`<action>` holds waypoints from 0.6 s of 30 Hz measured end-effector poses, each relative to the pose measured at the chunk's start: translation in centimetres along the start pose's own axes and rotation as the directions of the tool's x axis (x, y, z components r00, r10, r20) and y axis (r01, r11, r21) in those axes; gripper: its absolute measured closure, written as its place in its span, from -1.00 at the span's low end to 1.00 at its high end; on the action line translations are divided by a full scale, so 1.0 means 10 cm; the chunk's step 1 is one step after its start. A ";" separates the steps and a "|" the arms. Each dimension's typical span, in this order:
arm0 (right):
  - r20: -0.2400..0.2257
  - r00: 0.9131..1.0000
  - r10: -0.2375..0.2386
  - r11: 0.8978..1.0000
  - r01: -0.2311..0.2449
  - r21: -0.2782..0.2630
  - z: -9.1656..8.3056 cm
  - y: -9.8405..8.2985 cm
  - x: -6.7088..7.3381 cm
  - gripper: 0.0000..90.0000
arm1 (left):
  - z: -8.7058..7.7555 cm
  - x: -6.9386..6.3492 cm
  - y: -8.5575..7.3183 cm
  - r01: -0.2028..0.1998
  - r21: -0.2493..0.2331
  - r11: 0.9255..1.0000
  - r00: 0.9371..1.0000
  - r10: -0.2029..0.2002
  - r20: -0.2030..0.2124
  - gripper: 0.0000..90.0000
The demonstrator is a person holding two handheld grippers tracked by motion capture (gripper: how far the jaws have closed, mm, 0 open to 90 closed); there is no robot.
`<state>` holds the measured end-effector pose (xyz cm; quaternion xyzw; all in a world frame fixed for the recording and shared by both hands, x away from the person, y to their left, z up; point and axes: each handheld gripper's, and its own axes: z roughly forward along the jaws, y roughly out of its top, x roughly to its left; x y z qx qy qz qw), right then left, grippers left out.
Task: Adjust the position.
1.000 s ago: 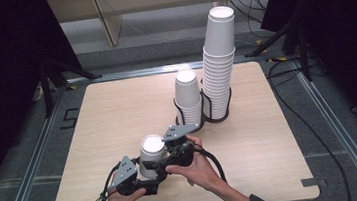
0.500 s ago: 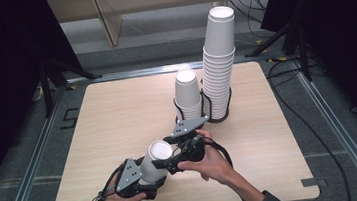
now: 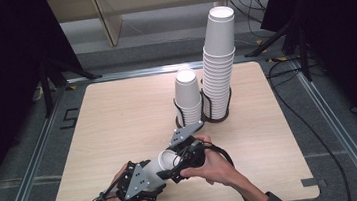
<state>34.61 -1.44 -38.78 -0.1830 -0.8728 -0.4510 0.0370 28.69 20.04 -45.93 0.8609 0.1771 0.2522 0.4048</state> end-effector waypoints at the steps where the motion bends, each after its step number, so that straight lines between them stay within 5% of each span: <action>1: -0.004 1.000 -0.001 1.000 0.001 0.008 0.01 -0.01 0.00 -0.61 | 0.00 0.00 0.00 -0.001 -0.001 1.000 1.000 0.001 0.001 -0.69; 12: -0.030 0.999 0.023 1.000 -0.023 0.007 0.04 -0.04 -0.03 -0.50 | 0.00 -0.01 -0.01 0.003 0.001 1.000 1.000 -0.003 0.019 -0.74; 18: -0.029 0.999 0.032 0.999 -0.033 -0.028 -0.05 0.00 -0.04 -0.46 | 0.01 0.02 -0.03 0.051 -0.116 0.992 0.999 -0.049 0.022 -0.90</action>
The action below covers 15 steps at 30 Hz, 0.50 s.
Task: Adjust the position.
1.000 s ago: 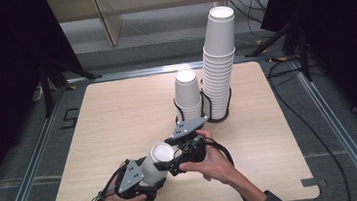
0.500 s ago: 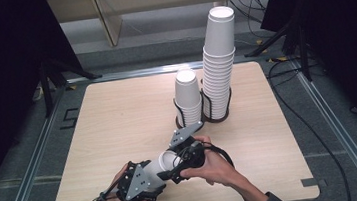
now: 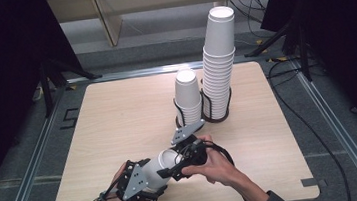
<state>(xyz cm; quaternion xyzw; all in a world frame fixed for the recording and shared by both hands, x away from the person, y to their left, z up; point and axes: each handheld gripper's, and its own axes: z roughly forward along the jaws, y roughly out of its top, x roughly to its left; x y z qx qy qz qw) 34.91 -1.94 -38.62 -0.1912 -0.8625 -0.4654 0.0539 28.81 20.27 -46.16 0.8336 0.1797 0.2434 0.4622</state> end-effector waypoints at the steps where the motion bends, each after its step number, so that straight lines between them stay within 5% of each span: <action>1: -0.004 1.000 0.001 1.000 -0.001 -0.003 -0.02 0.01 0.00 -0.46 | -0.01 0.00 0.00 0.008 -0.015 1.000 1.000 -0.008 0.003 -0.90; 6: -0.050 0.996 0.068 0.996 -0.071 -0.055 -0.14 0.02 -0.05 -0.45 | -0.06 0.03 0.02 0.048 -0.119 0.992 0.999 -0.049 -0.002 -0.91; 9: -0.064 0.996 0.069 0.993 -0.075 -0.089 -0.19 0.03 -0.09 -0.45 | -0.08 0.03 0.02 0.064 -0.164 0.984 0.998 -0.065 -0.005 -0.91; 15: -0.108 0.989 0.103 0.986 -0.116 -0.122 -0.22 0.03 -0.10 -0.45 | -0.12 0.04 0.03 0.085 -0.220 0.972 0.996 -0.091 -0.018 -0.91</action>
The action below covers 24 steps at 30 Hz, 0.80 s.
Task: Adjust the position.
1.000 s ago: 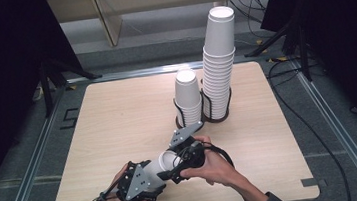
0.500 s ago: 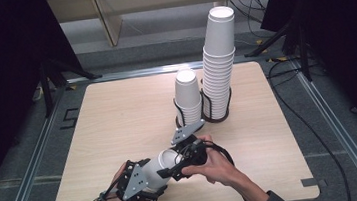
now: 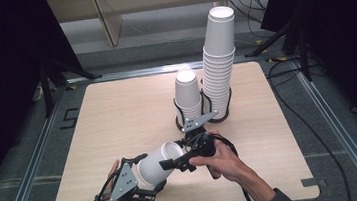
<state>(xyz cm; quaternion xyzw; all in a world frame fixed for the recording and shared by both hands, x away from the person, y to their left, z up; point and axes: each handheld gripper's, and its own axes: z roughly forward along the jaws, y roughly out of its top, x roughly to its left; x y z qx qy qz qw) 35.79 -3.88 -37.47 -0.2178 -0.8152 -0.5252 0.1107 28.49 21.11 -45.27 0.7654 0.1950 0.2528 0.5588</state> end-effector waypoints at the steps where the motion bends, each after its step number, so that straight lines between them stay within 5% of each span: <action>1: -0.007 1.000 0.007 1.000 -0.007 -0.002 0.00 0.00 0.00 -0.45 | 0.00 0.00 0.00 0.001 -0.003 1.000 1.000 -0.001 -0.004 -0.91; 6: -0.032 0.999 0.021 1.000 -0.021 -0.001 0.03 0.00 0.01 -0.45 | -0.01 -0.01 0.01 -0.012 -0.033 0.999 1.000 0.012 -0.006 -0.90; 15: -0.039 0.998 0.049 0.999 -0.049 -0.006 0.02 -0.02 -0.03 -0.48 | -0.04 0.01 0.03 -0.020 0.008 1.000 1.000 0.020 0.007 -0.76; 19: -0.011 1.000 -0.020 0.999 0.020 0.026 0.01 0.00 0.00 -0.53 | -0.03 0.03 0.04 -0.016 0.030 0.999 1.000 0.015 0.020 -0.71; 21: 0.046 0.997 -0.069 0.996 0.066 0.066 -0.01 0.01 0.04 -0.60 | -0.04 0.04 0.04 -0.025 0.067 0.997 1.000 0.024 0.017 -0.69; 24: 0.092 0.980 -0.179 0.981 0.171 0.089 -0.04 0.04 0.06 -0.62 | -0.03 0.05 0.03 -0.056 0.133 0.990 0.998 0.054 0.012 -0.67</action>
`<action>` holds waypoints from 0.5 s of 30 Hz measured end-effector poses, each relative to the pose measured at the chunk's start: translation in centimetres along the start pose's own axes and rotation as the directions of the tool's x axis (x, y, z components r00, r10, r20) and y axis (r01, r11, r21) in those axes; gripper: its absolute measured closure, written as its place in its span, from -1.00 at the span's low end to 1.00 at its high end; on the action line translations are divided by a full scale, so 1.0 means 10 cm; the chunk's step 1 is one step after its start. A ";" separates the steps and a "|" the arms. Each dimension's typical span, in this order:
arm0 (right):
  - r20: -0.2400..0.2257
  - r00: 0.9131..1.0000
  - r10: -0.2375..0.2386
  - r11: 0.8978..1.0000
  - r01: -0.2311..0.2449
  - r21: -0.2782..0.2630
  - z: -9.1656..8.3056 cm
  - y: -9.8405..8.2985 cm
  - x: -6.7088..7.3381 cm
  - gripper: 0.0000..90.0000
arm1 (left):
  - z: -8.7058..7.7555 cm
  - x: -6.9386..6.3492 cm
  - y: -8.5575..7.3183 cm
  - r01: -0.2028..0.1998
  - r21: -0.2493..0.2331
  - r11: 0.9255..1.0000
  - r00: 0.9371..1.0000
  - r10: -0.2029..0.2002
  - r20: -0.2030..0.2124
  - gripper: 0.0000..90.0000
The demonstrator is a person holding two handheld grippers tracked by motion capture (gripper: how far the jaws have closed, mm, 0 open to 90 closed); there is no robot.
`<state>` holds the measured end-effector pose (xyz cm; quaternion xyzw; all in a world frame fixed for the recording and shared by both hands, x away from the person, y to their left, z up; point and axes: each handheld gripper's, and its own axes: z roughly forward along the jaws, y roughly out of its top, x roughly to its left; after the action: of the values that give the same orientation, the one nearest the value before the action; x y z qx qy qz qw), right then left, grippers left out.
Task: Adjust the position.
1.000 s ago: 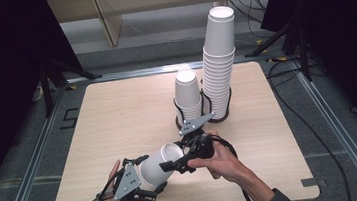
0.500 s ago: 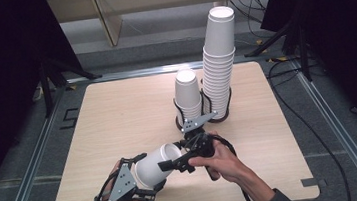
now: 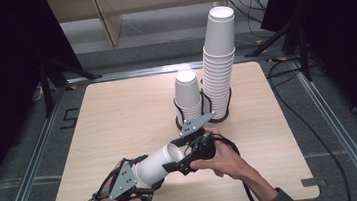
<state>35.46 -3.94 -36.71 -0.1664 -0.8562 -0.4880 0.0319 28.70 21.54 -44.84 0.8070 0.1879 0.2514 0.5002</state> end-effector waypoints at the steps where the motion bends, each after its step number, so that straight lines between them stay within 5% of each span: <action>1: 0.023 0.999 -0.032 0.999 0.032 0.018 -0.01 0.01 0.02 -0.62 | 0.02 -0.01 -0.01 0.011 0.007 1.000 1.000 -0.011 0.002 -0.67; 7: 0.058 0.985 -0.161 0.980 0.152 0.125 -0.02 0.02 0.09 -0.55 | 0.06 -0.03 -0.02 -0.061 0.104 0.993 0.998 0.058 0.026 -0.66; 9: 0.080 0.973 -0.218 0.963 0.200 0.182 0.01 0.01 0.12 -0.56 | 0.07 -0.06 -0.01 -0.090 0.147 0.985 0.996 0.086 0.036 -0.66; 11: 0.094 0.971 -0.218 0.955 0.193 0.225 0.05 -0.01 0.16 -0.55 | 0.08 -0.09 0.00 -0.106 0.160 0.981 0.994 0.099 0.050 -0.66; 12: 0.088 0.961 -0.264 0.942 0.237 0.237 0.07 -0.01 0.14 -0.55 | 0.08 -0.09 0.00 -0.121 0.174 0.977 0.992 0.113 0.053 -0.66; 14: 0.085 0.967 -0.240 0.944 0.212 0.253 0.09 -0.03 0.17 -0.55 | 0.08 -0.10 0.01 -0.126 0.180 0.976 0.991 0.116 0.064 -0.66; 15: 0.062 0.954 -0.295 0.923 0.267 0.276 0.14 -0.04 0.16 -0.55 | 0.07 -0.12 0.02 -0.152 0.205 0.967 0.987 0.139 0.078 -0.66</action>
<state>33.94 -2.55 -37.37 -0.0609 -0.9290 -0.3599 -0.0606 28.20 20.32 -45.20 0.8745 0.1378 0.2408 0.3979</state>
